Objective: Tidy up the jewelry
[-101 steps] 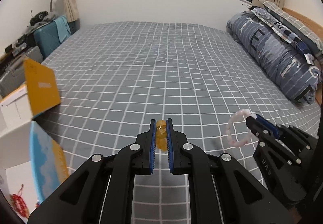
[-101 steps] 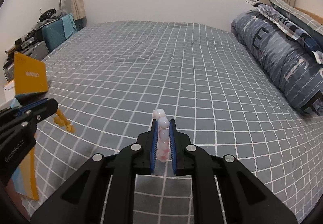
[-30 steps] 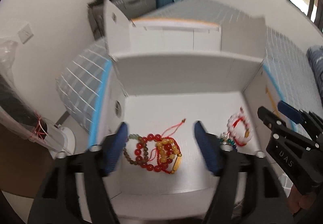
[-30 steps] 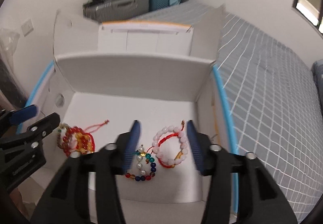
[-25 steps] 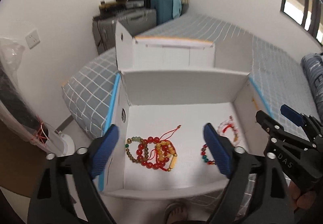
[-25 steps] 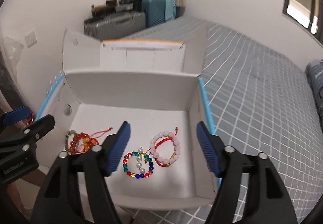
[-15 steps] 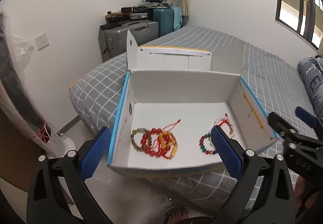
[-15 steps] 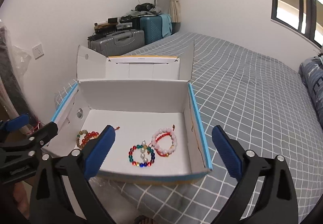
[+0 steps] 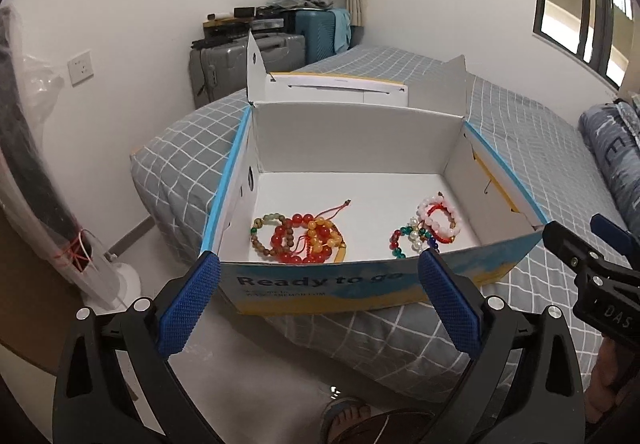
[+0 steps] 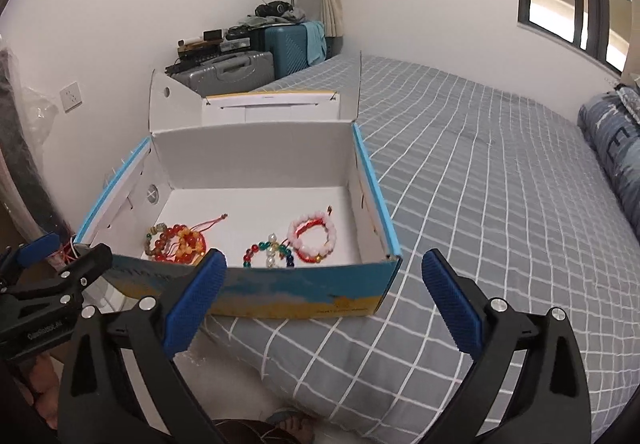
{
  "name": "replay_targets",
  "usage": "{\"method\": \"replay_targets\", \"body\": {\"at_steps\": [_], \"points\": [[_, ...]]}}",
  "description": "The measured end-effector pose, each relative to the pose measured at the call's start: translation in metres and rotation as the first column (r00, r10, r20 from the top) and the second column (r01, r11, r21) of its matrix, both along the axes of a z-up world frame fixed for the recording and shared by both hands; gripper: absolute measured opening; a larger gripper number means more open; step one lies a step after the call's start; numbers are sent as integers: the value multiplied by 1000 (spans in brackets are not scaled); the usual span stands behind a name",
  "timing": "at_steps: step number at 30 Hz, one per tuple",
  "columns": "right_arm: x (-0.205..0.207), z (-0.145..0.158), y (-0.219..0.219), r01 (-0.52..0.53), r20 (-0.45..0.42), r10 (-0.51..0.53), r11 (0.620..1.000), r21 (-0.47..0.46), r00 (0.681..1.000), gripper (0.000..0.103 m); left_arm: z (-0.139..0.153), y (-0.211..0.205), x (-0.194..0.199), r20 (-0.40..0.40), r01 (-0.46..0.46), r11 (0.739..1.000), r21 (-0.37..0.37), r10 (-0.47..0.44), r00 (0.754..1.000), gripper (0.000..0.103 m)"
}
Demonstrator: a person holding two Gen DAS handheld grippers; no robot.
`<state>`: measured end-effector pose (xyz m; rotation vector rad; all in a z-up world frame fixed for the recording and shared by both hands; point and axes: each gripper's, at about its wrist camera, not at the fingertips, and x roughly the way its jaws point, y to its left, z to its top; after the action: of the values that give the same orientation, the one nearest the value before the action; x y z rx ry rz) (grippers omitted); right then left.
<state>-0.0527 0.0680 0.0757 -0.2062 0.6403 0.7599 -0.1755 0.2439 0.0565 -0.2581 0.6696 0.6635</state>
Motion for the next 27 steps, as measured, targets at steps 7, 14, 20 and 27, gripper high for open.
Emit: {"method": "replay_targets", "body": {"at_steps": [7,14,20,27], "points": [[-2,-6,-3,6,-6,-6,1000,-9,1000,94,-3,-4,0,-15,5,1000,1,-5,1000,97],[-5,-6,0,9,4,-9,1000,-21,1000,94,-4,-5,-1,-23,2,1000,-8,-3,1000,97],[-5,-7,1,7,-6,-8,1000,-24,1000,94,-3,-8,-3,-16,-10,1000,29,11,1000,97],[-5,-6,0,9,-1,-9,1000,-29,1000,94,-2,-5,-3,-12,-4,1000,11,4,1000,97]]}}
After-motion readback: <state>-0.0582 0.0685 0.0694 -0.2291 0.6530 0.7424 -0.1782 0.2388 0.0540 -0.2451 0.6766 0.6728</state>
